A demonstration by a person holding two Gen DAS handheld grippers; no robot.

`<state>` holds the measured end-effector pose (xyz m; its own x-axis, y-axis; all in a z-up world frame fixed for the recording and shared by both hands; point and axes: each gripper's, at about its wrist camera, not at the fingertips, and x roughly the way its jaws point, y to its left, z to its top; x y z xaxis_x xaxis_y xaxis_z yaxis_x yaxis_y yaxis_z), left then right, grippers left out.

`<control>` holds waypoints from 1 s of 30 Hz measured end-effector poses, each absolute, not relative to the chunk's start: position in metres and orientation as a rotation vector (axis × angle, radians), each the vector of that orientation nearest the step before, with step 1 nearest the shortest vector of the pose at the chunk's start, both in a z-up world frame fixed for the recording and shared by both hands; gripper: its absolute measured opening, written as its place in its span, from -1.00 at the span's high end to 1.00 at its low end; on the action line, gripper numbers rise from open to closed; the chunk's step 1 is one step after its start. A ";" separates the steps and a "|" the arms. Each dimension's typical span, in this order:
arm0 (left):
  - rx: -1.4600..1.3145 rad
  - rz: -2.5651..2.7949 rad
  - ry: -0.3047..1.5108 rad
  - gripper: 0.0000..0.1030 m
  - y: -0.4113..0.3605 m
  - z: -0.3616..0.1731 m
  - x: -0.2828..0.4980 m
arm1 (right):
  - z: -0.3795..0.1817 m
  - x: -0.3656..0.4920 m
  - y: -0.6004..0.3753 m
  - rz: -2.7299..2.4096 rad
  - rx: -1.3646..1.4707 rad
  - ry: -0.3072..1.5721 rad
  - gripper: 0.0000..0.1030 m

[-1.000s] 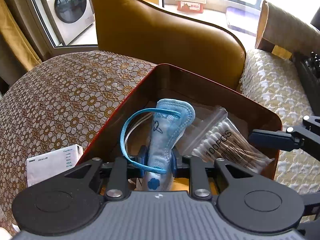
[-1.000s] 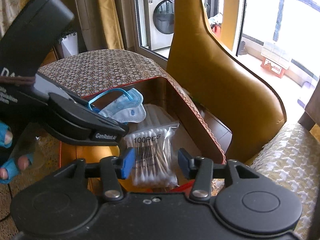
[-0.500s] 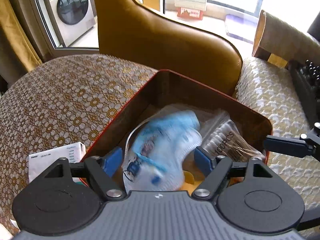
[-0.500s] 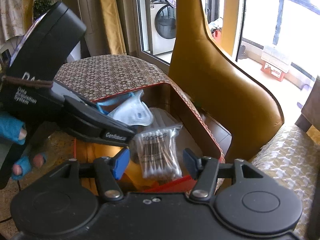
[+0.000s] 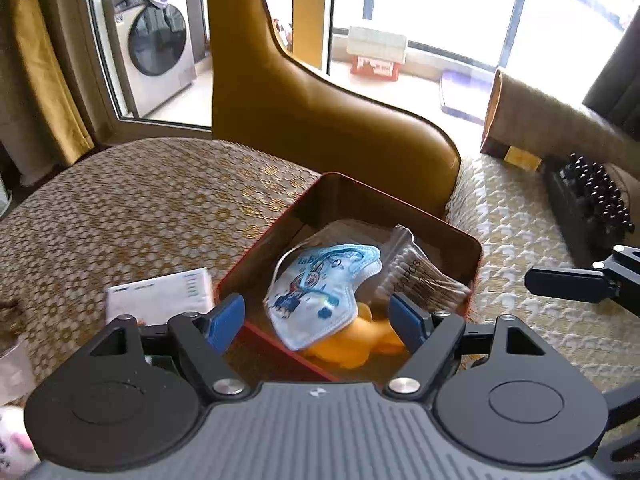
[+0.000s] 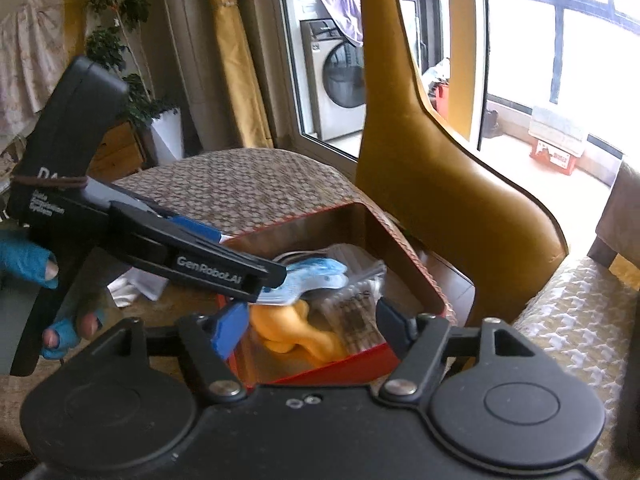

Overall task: Organize soft objects
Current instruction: 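Withdraw both grippers from the tin box back over the table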

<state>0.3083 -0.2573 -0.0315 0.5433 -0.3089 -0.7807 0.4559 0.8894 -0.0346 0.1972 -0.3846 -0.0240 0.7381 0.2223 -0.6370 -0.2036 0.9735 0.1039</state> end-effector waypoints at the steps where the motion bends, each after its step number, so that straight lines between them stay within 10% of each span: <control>1: 0.179 -0.455 0.877 -0.54 -0.252 -0.026 0.302 | -0.021 0.194 -0.382 0.239 0.027 0.697 -0.36; 30: -0.014 -0.380 0.749 -0.85 -0.051 0.029 0.196 | 0.012 0.135 -0.266 0.395 0.038 0.632 -0.99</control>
